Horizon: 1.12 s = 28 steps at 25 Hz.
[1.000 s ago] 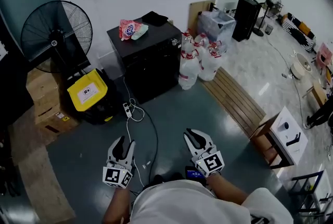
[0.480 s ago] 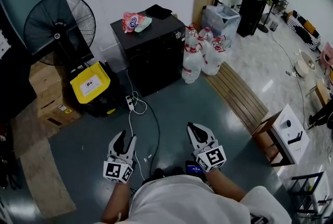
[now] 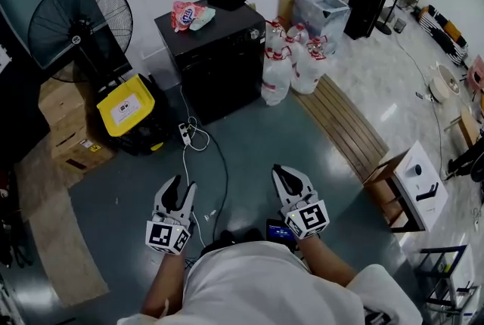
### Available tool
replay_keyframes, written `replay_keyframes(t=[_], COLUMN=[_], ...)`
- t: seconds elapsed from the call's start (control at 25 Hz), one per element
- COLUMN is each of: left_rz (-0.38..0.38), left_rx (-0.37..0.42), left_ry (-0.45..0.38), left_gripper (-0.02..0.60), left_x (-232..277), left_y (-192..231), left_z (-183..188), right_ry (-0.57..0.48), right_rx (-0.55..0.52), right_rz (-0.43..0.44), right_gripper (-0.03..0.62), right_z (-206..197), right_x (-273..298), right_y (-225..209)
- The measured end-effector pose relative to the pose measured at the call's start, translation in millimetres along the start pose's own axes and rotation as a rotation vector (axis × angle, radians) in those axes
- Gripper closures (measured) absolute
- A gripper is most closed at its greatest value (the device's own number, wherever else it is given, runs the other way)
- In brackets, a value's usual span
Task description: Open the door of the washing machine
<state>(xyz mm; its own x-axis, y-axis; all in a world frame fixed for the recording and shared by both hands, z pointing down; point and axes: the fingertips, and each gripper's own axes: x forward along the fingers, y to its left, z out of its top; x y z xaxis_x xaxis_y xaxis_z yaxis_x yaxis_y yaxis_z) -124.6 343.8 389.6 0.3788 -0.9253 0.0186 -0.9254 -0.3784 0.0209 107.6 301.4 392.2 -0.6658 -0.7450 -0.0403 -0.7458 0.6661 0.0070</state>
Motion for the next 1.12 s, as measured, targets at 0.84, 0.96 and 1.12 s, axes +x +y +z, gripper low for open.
replay_keyframes(t=[0.84,0.96,1.12], left_rz=[0.040,0.034,0.023], left_rx=[-0.044,-0.057,-0.079], left_ry=[0.069,0.076,0.066], left_gripper=[0.407,0.408,0.408], left_x=[21,39,72], left_y=[-13,-6,11], left_z=[-34,-41,-47], right_ry=[0.020,0.029,0.048], right_rx=[0.076,0.079,0.062], right_rz=[0.012,0.016,0.010], right_gripper=[0.556,0.556,0.556], right_z=[-31,-36,-41], right_x=[-17,-2,25], right_y=[-49,-57,-74])
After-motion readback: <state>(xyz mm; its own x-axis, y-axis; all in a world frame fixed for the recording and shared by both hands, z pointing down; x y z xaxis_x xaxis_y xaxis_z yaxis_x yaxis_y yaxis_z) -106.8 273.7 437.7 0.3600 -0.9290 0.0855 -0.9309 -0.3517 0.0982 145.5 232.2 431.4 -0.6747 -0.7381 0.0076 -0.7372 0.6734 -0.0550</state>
